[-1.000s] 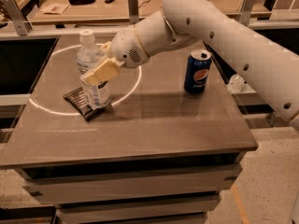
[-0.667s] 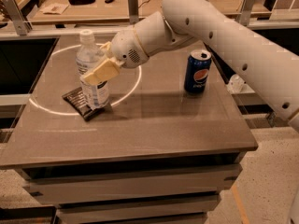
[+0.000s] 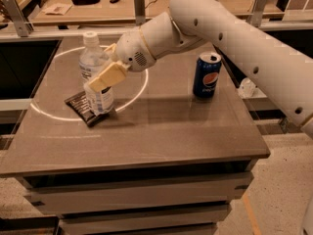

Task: Move blue plastic bottle near rxbar chocolate

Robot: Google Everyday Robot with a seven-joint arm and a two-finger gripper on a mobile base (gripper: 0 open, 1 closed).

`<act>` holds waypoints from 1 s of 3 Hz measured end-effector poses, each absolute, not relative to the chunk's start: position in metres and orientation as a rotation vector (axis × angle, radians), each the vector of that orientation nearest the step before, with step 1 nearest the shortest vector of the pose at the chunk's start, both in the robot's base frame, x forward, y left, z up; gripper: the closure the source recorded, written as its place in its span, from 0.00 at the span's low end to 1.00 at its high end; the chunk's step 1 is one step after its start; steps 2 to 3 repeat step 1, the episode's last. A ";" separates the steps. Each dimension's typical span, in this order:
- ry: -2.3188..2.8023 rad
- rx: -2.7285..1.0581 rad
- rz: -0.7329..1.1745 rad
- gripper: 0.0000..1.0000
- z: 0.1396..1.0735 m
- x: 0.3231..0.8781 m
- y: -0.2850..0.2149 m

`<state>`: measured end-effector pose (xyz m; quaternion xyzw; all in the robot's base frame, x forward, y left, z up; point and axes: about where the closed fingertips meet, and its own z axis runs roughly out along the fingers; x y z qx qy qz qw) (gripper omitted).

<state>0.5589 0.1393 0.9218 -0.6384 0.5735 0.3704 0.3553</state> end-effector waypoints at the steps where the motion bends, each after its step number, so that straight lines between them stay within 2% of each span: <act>1: 1.465 -1.685 0.970 0.00 0.931 0.561 0.138; 3: 1.465 -1.685 0.970 0.00 0.931 0.561 0.138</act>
Offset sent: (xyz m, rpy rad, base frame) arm 0.0000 0.0000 0.0000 0.0000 0.0000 0.0000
